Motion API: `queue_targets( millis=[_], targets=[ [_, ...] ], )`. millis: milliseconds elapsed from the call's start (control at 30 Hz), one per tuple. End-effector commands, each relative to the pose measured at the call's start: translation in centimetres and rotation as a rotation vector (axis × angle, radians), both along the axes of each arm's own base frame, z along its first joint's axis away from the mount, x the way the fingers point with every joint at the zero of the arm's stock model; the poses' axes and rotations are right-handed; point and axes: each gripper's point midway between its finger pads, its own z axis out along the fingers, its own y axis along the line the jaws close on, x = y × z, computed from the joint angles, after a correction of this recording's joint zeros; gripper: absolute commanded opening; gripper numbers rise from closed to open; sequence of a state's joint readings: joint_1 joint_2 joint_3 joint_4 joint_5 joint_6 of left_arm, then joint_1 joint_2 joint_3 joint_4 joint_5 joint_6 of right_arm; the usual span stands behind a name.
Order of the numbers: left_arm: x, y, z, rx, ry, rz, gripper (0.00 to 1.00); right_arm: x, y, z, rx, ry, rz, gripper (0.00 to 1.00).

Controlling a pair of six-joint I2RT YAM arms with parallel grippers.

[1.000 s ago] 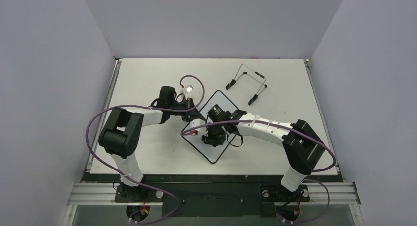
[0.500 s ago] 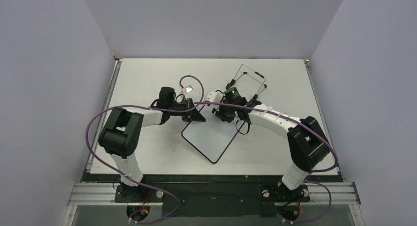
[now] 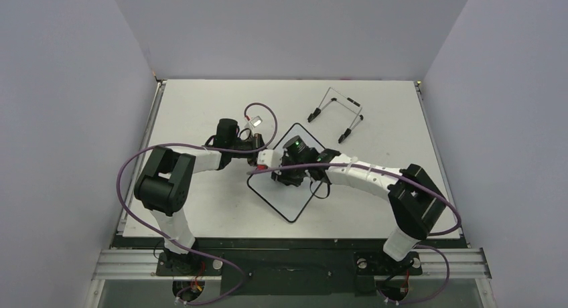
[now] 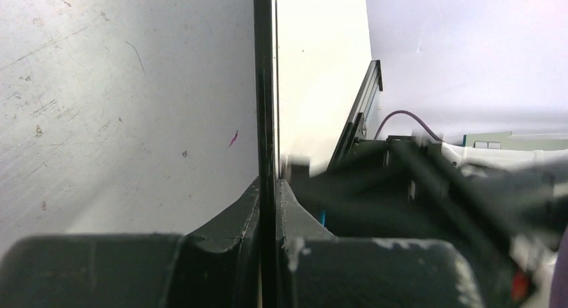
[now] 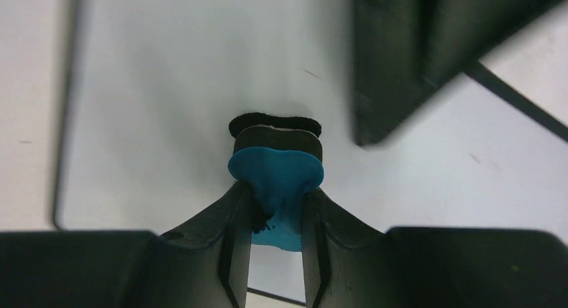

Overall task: Erase the whiteboard
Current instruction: Erase the whiteboard at the center of the board.

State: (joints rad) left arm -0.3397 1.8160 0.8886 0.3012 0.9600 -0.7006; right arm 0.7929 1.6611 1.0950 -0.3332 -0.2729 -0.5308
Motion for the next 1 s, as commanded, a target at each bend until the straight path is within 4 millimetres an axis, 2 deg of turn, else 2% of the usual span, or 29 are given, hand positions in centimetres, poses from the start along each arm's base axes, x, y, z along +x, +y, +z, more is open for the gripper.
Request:
queue_targets(
  millis=[0, 67, 133, 233, 300, 467, 567, 667, 700, 767, 833, 900, 933, 967],
  targets=[
    [0.2, -1.0, 5.0, -0.103, -0.14, -0.05, 0.0, -6.7, 4.3, 1.3, 0.044, 0.041, 0.229, 0.0],
    [0.1, -1.1, 5.2, -0.105, -0.142, -0.052, 0.0, -7.8, 5.4, 1.6, 0.039, 0.032, 0.254, 0.0],
    [0.0, -1.1, 5.3, -0.106, -0.143, -0.054, 0.0, -7.3, 6.2, 1.8, 0.033, 0.01, 0.229, 0.0],
    [-0.2, -1.1, 5.4, -0.105, -0.145, -0.06, 0.0, -4.8, 5.9, 2.2, 0.016, -0.019, 0.147, 0.0],
    [-0.3, -1.0, 5.4, -0.103, -0.147, -0.065, 0.0, -2.5, 3.7, 1.9, 0.005, 0.0, 0.088, 0.0],
    [-0.3, -1.0, 5.4, -0.098, -0.152, -0.077, 0.0, 0.8, -2.6, 0.7, -0.078, 0.012, 0.011, 0.0],
    [-0.4, -1.1, 5.4, -0.099, -0.15, -0.086, 0.0, 4.3, -6.1, 0.7, -0.073, -0.007, -0.13, 0.0],
    [-0.4, -1.1, 5.6, -0.102, -0.153, -0.088, 0.0, 8.3, -8.5, 1.2, -0.076, -0.061, -0.279, 0.0],
    [-0.4, -1.1, 5.8, -0.103, -0.155, -0.087, 0.0, 8.9, -9.6, 0.5, -0.1, -0.047, -0.313, 0.0],
    [-0.5, -1.1, 6.1, -0.105, -0.16, -0.088, 0.0, 9.0, -10.7, -0.2, -0.134, -0.035, -0.313, 0.0],
    [-0.4, -1.1, 6.3, -0.107, -0.165, -0.086, 0.0, 7.8, -11.1, -1.1, -0.153, -0.012, -0.267, 0.0],
    [-0.2, -1.2, 6.7, -0.116, -0.168, -0.08, 0.0, 5.1, -11.1, -2.5, -0.163, 0.039, -0.188, 0.0],
    [-0.1, -1.3, 6.8, -0.122, -0.168, -0.076, 0.0, 4.0, -10.2, -2.0, -0.132, 0.047, -0.138, 0.0],
    [0.1, -1.4, 7.1, -0.135, -0.169, -0.068, 0.0, 2.7, -10.0, -2.4, -0.143, 0.064, -0.095, 0.0]
  ],
)
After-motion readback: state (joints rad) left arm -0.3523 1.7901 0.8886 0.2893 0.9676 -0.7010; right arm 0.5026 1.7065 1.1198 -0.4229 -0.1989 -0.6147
